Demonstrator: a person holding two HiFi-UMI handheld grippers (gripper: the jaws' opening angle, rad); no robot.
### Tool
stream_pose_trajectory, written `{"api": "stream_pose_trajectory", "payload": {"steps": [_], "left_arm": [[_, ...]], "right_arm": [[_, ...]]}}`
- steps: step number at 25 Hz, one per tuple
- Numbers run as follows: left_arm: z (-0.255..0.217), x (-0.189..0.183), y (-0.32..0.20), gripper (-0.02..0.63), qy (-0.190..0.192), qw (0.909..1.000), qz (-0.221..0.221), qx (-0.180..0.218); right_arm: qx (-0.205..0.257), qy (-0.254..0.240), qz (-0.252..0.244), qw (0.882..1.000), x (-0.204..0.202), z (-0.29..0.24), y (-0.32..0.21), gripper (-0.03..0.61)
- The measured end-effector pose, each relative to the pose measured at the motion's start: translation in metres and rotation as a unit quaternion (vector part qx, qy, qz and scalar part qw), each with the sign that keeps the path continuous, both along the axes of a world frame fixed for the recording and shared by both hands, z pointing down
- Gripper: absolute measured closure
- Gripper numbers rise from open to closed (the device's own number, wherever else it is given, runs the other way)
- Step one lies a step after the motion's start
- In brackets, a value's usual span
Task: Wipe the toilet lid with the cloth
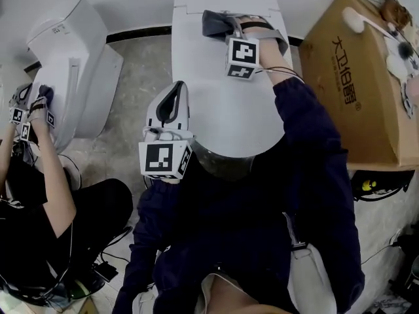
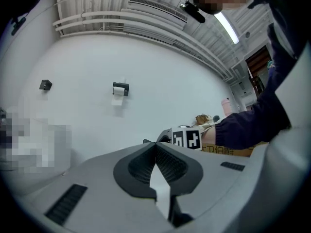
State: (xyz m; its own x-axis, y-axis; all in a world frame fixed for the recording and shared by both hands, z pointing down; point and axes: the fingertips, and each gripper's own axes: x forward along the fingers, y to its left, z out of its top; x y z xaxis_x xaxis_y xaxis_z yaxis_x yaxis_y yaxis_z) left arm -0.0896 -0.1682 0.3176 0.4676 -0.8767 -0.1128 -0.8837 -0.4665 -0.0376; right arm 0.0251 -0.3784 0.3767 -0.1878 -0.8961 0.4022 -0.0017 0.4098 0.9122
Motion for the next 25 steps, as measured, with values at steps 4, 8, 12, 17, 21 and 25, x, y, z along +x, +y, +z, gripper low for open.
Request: {"api": "stream_pose_trajectory", "payload": {"steps": [4, 8, 12, 17, 21, 25], "left_arm": [[-0.001, -0.015, 0.004, 0.598, -0.012, 0.9997, -0.021, -0.008], [0.002, -0.025, 0.012, 0.598, -0.018, 0.9988, -0.043, -0.013], [0.006, -0.035, 0.019, 0.598, -0.018, 0.9979, -0.061, -0.016], [0.011, -0.043, 0.021, 0.598, -0.010, 0.9973, -0.071, -0.017], [0.006, -0.040, 0.020, 0.598, -0.009, 0.9979, -0.064, -0.011], [0.000, -0.036, 0.017, 0.598, -0.010, 0.9986, -0.053, -0.002]], "right_arm": [[-0.006, 0.017, 0.003, 1.000, -0.019, 0.006, -0.044, 0.509], [-0.007, 0.045, 0.005, 0.999, -0.038, 0.017, -0.078, 0.509], [-0.025, 0.067, 0.014, 0.997, -0.045, 0.034, -0.095, 0.509], [-0.035, 0.087, 0.027, 0.995, -0.050, 0.044, -0.074, 0.509], [-0.061, 0.109, 0.007, 0.992, -0.056, 0.048, -0.033, 0.509], [-0.073, 0.110, -0.002, 0.991, -0.054, 0.050, 0.008, 0.511]]}}
